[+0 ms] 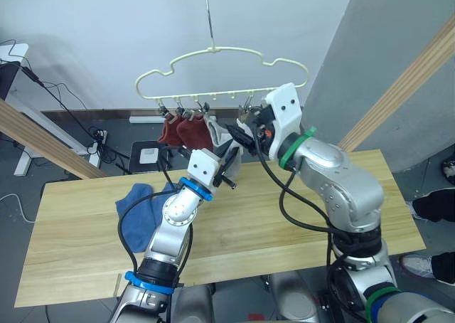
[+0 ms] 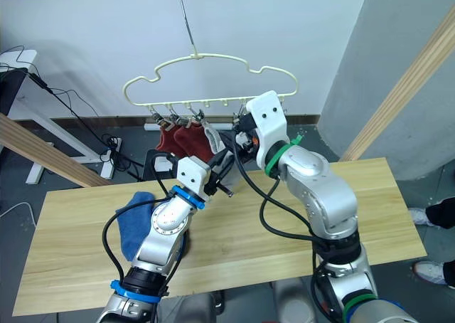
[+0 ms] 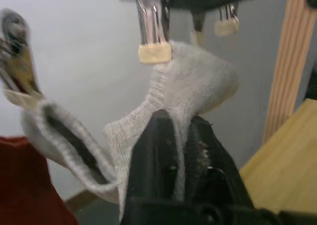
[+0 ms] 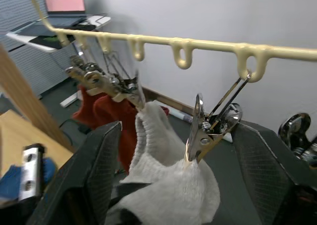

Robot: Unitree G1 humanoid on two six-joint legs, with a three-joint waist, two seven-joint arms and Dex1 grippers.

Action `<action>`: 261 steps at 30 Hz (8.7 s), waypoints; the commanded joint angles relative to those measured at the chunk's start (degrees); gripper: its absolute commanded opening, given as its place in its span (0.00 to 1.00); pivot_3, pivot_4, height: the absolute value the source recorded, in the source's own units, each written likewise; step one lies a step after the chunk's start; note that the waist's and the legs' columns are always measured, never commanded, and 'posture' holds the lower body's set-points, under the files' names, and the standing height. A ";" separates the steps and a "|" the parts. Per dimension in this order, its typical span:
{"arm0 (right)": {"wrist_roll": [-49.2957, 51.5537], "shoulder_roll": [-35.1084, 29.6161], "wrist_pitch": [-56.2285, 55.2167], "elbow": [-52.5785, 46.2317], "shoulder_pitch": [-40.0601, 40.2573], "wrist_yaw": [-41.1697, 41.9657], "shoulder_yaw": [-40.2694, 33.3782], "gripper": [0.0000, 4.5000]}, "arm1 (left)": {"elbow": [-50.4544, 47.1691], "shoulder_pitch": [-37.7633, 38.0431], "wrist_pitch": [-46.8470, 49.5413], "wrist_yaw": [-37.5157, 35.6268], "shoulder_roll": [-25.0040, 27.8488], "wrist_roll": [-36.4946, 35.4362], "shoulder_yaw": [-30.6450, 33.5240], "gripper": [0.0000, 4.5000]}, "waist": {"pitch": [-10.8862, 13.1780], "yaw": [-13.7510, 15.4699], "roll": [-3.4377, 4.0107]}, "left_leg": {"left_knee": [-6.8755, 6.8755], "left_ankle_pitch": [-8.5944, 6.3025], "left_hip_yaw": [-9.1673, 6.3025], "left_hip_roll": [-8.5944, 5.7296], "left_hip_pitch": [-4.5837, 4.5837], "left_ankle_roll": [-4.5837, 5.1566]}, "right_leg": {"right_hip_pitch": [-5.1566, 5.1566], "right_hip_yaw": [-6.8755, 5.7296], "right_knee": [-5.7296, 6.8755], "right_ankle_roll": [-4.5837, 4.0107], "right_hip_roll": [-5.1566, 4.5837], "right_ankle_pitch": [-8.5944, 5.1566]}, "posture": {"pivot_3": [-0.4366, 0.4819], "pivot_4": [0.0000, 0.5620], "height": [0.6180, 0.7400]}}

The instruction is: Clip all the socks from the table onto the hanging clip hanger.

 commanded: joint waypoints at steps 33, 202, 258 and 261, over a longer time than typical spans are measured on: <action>5.37 -33.55 -37.02 -1.24 23.50 30.43 -14.61 0.80 | -32.14 15.84 30.92 -30.05 30.73 -32.15 19.45 0.99 | -1.39 1.31 0.06 | 0.03 0.00 0.09 0.04 0.03 -0.01 | 0.04 0.04 -0.10 0.02 0.03 -0.02 | 0.25 0.32 1.00; -9.00 17.79 -14.46 5.37 2.96 -22.08 -3.22 0.35 | -29.41 2.96 34.00 -33.56 28.82 -31.61 12.58 1.00 | -3.10 1.25 0.67 | -0.97 0.01 1.17 0.96 0.24 0.01 | -0.88 1.16 -0.07 -0.37 1.00 -0.27 | 0.26 0.49 1.00; -8.47 16.24 -15.52 5.17 2.48 -21.13 -1.80 0.00 | -12.31 20.47 35.23 4.84 7.36 -13.83 19.23 1.00 | -3.11 1.00 0.65 | -0.83 0.01 1.02 0.96 0.21 0.02 | -0.86 1.03 0.06 -0.58 0.98 -0.11 | 0.25 0.51 1.00; -8.53 15.94 -14.95 4.88 2.55 -20.77 -1.73 0.00 | -7.46 19.49 35.06 6.09 5.62 -13.08 18.36 1.00 | -3.11 1.01 0.64 | -0.79 0.02 1.06 0.95 0.22 0.02 | -0.85 1.07 0.04 -0.49 0.99 -0.02 | 0.25 0.51 1.00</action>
